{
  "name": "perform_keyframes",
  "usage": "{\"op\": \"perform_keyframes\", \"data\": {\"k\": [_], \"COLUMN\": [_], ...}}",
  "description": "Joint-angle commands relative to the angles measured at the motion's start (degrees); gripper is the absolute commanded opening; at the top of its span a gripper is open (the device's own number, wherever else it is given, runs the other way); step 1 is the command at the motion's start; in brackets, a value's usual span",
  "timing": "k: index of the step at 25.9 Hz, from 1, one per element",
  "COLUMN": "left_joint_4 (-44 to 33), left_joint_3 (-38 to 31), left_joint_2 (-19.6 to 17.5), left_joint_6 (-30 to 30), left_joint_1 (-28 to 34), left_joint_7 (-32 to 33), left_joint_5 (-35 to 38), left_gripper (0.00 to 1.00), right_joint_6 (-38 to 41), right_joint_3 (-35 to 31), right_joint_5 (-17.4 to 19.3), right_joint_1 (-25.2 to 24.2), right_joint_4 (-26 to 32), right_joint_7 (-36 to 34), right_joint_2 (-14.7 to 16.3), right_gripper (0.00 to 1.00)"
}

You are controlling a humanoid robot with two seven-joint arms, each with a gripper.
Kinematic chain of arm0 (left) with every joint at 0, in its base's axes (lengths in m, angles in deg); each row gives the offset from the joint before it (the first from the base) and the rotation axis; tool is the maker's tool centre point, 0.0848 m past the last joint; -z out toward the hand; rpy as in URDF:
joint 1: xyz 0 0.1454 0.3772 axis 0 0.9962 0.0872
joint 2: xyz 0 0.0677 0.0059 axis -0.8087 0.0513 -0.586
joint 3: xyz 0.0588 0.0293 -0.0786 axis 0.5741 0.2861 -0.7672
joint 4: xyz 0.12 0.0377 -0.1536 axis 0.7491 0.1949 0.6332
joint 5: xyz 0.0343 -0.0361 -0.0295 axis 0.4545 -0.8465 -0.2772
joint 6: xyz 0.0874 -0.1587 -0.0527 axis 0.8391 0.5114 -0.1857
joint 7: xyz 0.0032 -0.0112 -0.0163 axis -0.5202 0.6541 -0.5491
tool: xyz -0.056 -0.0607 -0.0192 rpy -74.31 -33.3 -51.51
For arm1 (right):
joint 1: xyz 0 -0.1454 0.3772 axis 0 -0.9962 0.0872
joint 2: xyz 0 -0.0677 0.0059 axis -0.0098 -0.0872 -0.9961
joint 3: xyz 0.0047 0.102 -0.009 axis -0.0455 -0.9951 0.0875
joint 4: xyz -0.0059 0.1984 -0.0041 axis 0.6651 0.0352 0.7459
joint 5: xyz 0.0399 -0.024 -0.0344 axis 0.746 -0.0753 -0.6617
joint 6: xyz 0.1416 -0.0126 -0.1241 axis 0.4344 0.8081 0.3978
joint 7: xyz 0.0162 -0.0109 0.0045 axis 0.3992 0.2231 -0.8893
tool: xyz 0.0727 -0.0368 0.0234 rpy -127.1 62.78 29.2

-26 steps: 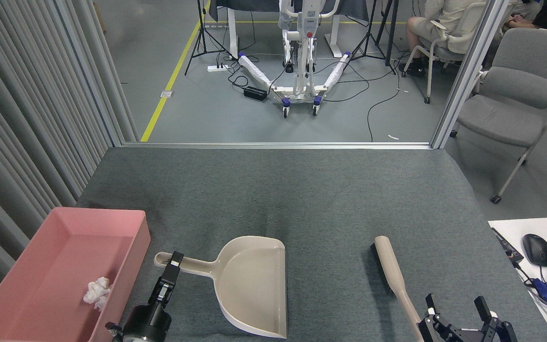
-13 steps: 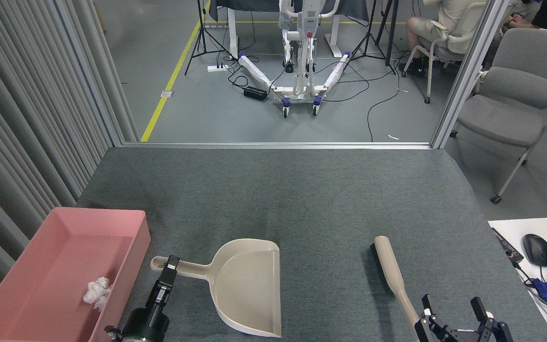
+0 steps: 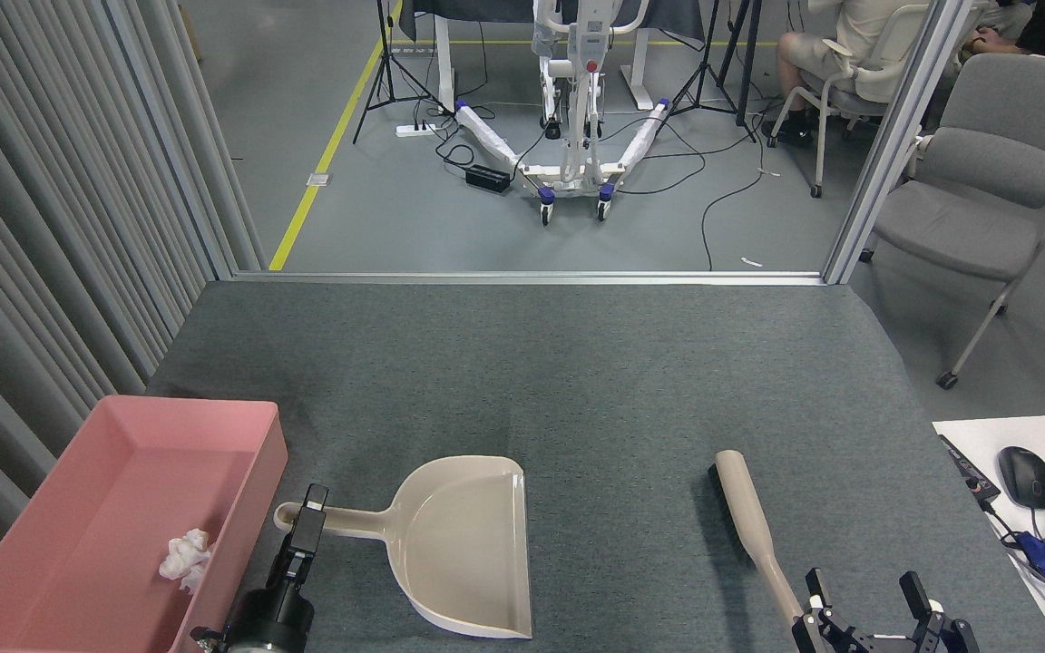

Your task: Sweep and dump garbage into bin

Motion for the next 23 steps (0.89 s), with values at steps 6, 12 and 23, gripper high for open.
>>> {"op": "perform_keyframes", "data": {"k": [6,12,23], "left_joint_4": [0.0,-1.5,-14.2], "left_joint_3": [0.3,0.3,0.1], "left_joint_2": [-0.2,-0.2,-0.7], "left_joint_6": [0.1,2.7,6.2], "left_joint_1": [0.1,1.1,9.4], "left_joint_7": [0.1,0.1,-0.2], "left_joint_5": [0.0,-0.4,0.6], "left_gripper": [0.99,0.99,0.99], "right_joint_6": [0.3,0.8,0.9], "right_joint_3": [-0.2,-0.4,-0.6], "right_joint_5": [-0.5,-0.5,-0.6], "right_joint_1": [0.1,0.3,0.3], "right_joint_4": [0.3,0.3,0.2], "right_joint_7": [0.0,0.1,0.0], "right_joint_2": [-0.2,-0.8,-1.0], "right_gripper": [0.97,0.97,0.97]}}
